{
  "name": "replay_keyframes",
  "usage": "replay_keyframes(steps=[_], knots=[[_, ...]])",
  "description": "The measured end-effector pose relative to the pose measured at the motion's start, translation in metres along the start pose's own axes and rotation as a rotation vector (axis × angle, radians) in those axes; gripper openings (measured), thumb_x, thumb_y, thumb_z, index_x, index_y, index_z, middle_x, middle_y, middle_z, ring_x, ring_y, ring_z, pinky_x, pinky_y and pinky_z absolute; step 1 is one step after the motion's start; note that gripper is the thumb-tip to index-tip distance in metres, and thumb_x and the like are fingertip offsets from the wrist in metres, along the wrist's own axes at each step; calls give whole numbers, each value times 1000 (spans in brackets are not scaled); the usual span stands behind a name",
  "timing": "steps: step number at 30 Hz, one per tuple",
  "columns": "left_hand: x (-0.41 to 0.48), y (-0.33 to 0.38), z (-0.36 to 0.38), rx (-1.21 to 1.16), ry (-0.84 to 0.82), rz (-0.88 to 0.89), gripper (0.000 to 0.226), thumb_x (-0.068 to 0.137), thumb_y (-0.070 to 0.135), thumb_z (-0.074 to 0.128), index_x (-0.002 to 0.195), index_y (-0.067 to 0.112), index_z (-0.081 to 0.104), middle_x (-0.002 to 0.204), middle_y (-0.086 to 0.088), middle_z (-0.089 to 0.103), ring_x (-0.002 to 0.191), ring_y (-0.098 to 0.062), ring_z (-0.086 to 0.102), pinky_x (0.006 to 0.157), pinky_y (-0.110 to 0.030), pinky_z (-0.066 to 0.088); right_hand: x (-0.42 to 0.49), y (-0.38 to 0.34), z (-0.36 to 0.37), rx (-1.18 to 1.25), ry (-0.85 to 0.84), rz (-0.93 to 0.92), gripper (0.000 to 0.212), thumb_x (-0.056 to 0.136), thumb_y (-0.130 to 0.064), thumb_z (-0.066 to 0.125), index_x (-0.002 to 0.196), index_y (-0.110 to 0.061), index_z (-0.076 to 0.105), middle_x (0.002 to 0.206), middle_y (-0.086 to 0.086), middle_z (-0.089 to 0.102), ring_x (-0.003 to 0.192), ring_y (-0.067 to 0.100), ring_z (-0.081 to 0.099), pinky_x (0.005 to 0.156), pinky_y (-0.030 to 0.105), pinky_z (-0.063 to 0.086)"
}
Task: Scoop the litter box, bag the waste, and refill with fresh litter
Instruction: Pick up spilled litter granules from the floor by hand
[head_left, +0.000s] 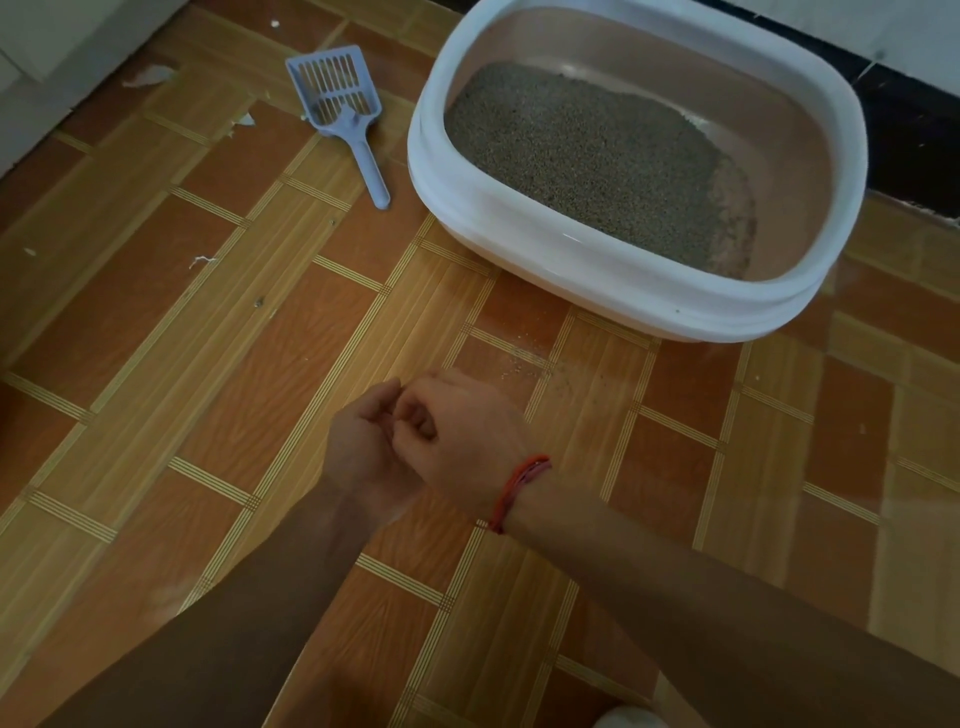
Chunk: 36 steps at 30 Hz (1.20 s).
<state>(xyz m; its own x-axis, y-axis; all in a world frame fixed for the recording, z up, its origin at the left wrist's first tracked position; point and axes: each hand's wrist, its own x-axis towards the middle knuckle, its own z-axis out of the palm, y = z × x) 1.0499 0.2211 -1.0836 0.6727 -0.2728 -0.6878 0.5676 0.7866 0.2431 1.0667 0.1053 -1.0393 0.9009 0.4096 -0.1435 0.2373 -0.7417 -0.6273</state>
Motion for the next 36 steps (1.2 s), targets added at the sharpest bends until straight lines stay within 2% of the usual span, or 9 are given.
replay_keyframes(steps=[2, 4, 6, 9, 12, 13, 18, 23, 36], knots=[[1, 1, -1, -15, 11, -6, 45, 96, 32, 38, 131, 6, 49, 122, -13, 47, 122, -26, 44, 116, -37, 26, -3, -5, -6, 9, 38, -70, 9, 87, -29, 60, 90, -24, 67, 93, -6, 59, 84, 12, 58, 74, 32, 53], [-1, 0, 0, -26, 5, -10, 42, 96, 31, 39, 116, 1, 60, 111, -12, 58, 109, -24, 58, 106, -36, 42, -5, -4, -5, 19, 25, -51, 8, 87, -31, 63, 90, -25, 67, 93, -8, 59, 84, 10, 58, 75, 30, 53], [-4, -1, 5, -30, 14, 40, 43, 98, 28, 36, 92, 1, 68, 94, -11, 68, 88, -22, 69, 82, -34, 58, -3, 13, 2, 34, 56, -26, 15, 84, -41, 63, 88, -27, 66, 88, -11, 58, 79, 6, 56, 73, 26, 51], [-6, 3, 7, -93, 36, 106, 48, 100, 23, 37, 88, -6, 73, 102, -21, 73, 96, -30, 73, 80, -39, 61, -7, 41, 2, 78, 10, 154, 56, 76, -75, 45, 90, -25, 68, 74, -16, 51, 69, -2, 47, 75, 25, 50], [-5, 8, 6, -150, 60, 137, 46, 100, 21, 39, 89, -8, 74, 108, -23, 72, 103, -34, 71, 87, -47, 57, -7, 70, -17, 7, 131, 242, 13, 88, -40, 58, 86, -30, 66, 67, -18, 49, 65, -1, 47, 61, 20, 41], [-5, 8, 6, -161, 58, 141, 46, 101, 21, 39, 89, -8, 73, 108, -23, 72, 102, -35, 71, 88, -48, 56, -9, 78, -23, -21, 120, 265, 8, 90, -34, 59, 87, -31, 66, 68, -18, 48, 65, -1, 47, 61, 20, 39], [-3, 6, 5, -147, 60, 133, 49, 101, 21, 38, 87, -7, 75, 108, -23, 72, 104, -35, 70, 88, -47, 56, -17, 102, -19, -47, -18, 323, 9, 91, -28, 61, 93, -26, 70, 93, -12, 62, 87, 6, 58, 79, 23, 48], [-3, 6, 6, -148, 62, 132, 50, 101, 21, 37, 86, -7, 76, 110, -23, 72, 105, -35, 70, 88, -47, 57, -13, 104, -17, -64, -30, 336, 7, 90, -33, 63, 90, -28, 68, 86, -14, 53, 79, 6, 51, 69, 23, 42], [-2, 7, 6, -135, 57, 127, 50, 101, 21, 37, 86, -7, 76, 110, -22, 72, 107, -34, 69, 91, -48, 55, -6, 99, -16, -173, -77, 314, 13, 92, -30, 56, 86, -25, 66, 78, -11, 59, 73, 9, 56, 57, 20, 40]])
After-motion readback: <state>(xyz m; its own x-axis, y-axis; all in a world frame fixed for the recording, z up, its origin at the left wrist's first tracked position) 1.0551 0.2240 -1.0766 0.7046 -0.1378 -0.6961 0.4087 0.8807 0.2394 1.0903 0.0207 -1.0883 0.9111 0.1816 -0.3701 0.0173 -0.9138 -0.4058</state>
